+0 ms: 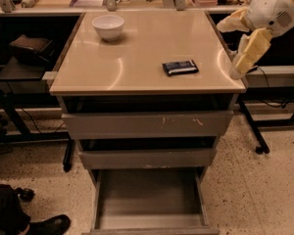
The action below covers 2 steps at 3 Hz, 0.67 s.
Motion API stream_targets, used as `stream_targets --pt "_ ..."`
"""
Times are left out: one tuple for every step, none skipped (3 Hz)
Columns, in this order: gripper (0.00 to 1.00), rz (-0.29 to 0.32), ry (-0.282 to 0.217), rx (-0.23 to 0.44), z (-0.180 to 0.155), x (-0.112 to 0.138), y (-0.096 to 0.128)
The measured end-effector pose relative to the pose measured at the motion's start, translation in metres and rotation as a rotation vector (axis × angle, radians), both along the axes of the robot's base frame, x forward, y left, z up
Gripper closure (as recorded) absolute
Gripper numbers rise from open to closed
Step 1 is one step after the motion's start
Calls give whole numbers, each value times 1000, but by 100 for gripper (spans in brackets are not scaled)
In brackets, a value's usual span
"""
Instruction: Place rxbar blueberry into bottom drawer
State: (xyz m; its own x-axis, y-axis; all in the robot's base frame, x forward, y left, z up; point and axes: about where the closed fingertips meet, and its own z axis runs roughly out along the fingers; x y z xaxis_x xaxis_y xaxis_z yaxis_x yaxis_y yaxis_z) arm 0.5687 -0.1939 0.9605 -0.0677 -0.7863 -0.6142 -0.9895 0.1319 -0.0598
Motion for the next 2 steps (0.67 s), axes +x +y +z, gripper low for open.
stream_targets --pt "0 12 43 169 -17 51 24" --pt "0 -105 -44 225 12 102 37"
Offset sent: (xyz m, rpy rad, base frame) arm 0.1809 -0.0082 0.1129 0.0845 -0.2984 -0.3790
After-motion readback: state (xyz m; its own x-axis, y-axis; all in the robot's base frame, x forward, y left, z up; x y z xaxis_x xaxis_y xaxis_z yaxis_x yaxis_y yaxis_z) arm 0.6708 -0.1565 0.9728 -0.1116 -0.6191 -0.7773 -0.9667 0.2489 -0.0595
